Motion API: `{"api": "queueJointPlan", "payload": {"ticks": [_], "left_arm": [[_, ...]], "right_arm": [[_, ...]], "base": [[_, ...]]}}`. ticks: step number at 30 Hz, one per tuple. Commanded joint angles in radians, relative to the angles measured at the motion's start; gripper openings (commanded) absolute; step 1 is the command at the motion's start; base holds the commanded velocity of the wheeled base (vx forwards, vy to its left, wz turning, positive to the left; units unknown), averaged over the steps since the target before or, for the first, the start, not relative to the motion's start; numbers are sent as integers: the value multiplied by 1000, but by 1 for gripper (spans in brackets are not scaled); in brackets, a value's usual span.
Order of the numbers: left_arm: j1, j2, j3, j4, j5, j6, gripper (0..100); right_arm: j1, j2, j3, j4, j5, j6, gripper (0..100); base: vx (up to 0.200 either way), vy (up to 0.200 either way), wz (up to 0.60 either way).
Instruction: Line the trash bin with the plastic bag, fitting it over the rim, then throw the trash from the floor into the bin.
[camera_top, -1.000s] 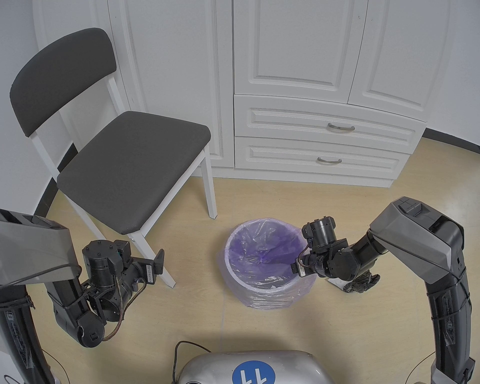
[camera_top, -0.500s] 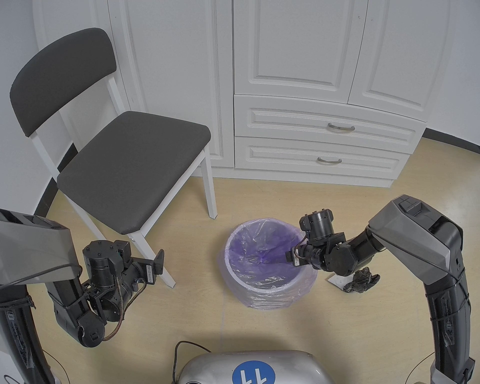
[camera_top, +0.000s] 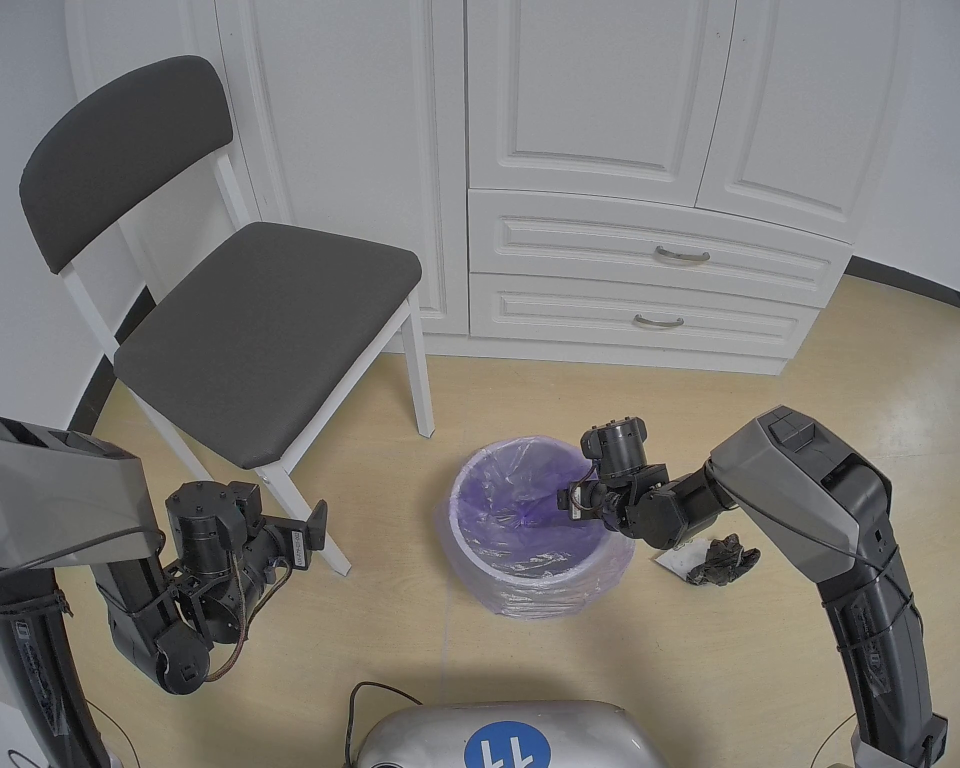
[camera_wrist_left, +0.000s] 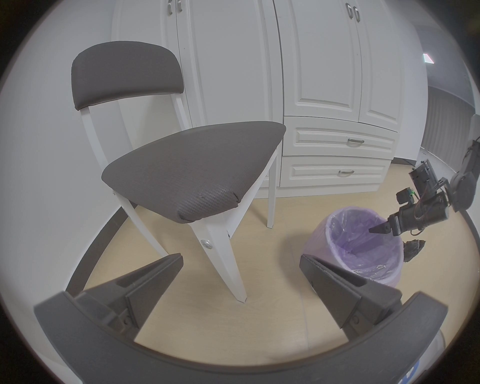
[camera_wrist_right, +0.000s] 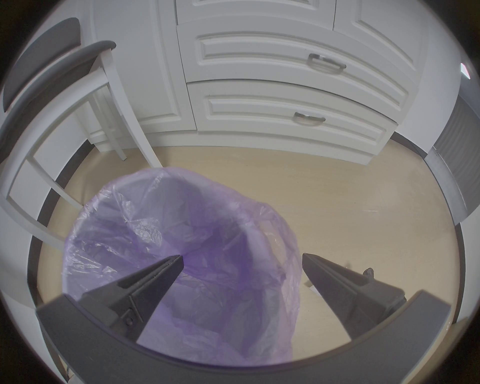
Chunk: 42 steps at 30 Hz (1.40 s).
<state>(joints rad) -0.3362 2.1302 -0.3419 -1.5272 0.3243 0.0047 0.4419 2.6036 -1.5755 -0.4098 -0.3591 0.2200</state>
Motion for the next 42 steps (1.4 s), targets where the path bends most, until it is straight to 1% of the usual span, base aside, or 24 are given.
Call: {"api": "queueJointPlan", "payload": {"ticks": [1, 4, 6, 8, 10, 12, 16, 18, 19, 21, 24, 31, 32, 33, 35, 36, 42], "left_arm": [[0, 4, -2, -1, 1, 0, 100], [0, 2, -2, -1, 1, 0, 100], [0, 2, -2, -1, 1, 0, 100], [0, 2, -2, -1, 1, 0, 100], [0, 2, -2, -1, 1, 0, 100], [0, 2, -2, -1, 1, 0, 100], [0, 4, -3, -1, 1, -2, 100], [0, 4, -2, -1, 1, -2, 100], [2, 4, -3, -1, -1, -2, 100], [3, 4, -3, -1, 1, -2, 100], [5, 4, -2, -1, -1, -2, 100], [5, 4, 0, -1, -1, -2, 100], [5, 2, 1, -1, -1, -2, 100], [5, 2, 1, -1, -1, -2, 100], [5, 2, 1, -1, -1, -2, 100], [3, 2, 4, -1, 1, -2, 100], [0, 2, 18, -1, 1, -2, 100]], "right_arm": [[-5, 70, -49, 0, -1, 4, 100], [-6, 96, -86, -3, -3, 13, 100], [-9, 139, -153, -7, -23, 58, 100], [-9, 153, -176, -7, -29, 68, 100], [-12, 191, -235, -15, -46, 82, 100], [-15, 204, -259, -15, -55, 87, 100], [-15, 239, -333, -18, -100, 93, 100], [-17, 245, -345, -21, -107, 93, 100], [-17, 259, -370, -37, -129, 91, 100], [-17, 265, -386, -57, -136, 90, 100], [-17, 262, -382, -90, -136, 82, 100], [-19, 234, -331, -90, -136, 75, 100], [-23, 196, -273, -84, -126, 68, 100], [-26, 182, -251, -81, -124, 65, 100], [-26, 181, -248, -81, -124, 64, 100], [-28, 138, -189, -83, -113, 50, 100], [-32, 32, -63, -89, -64, 33, 100]], "base": [[0, 0, 0], [0, 0, 0], [0, 0, 0], [0, 0, 0], [0, 0, 0], [0, 0, 0], [0, 0, 0], [0, 0, 0], [0, 0, 0], [0, 0, 0], [0, 0, 0], [0, 0, 0], [0, 0, 0], [0, 0, 0], [0, 0, 0], [0, 0, 0], [0, 0, 0]]}}
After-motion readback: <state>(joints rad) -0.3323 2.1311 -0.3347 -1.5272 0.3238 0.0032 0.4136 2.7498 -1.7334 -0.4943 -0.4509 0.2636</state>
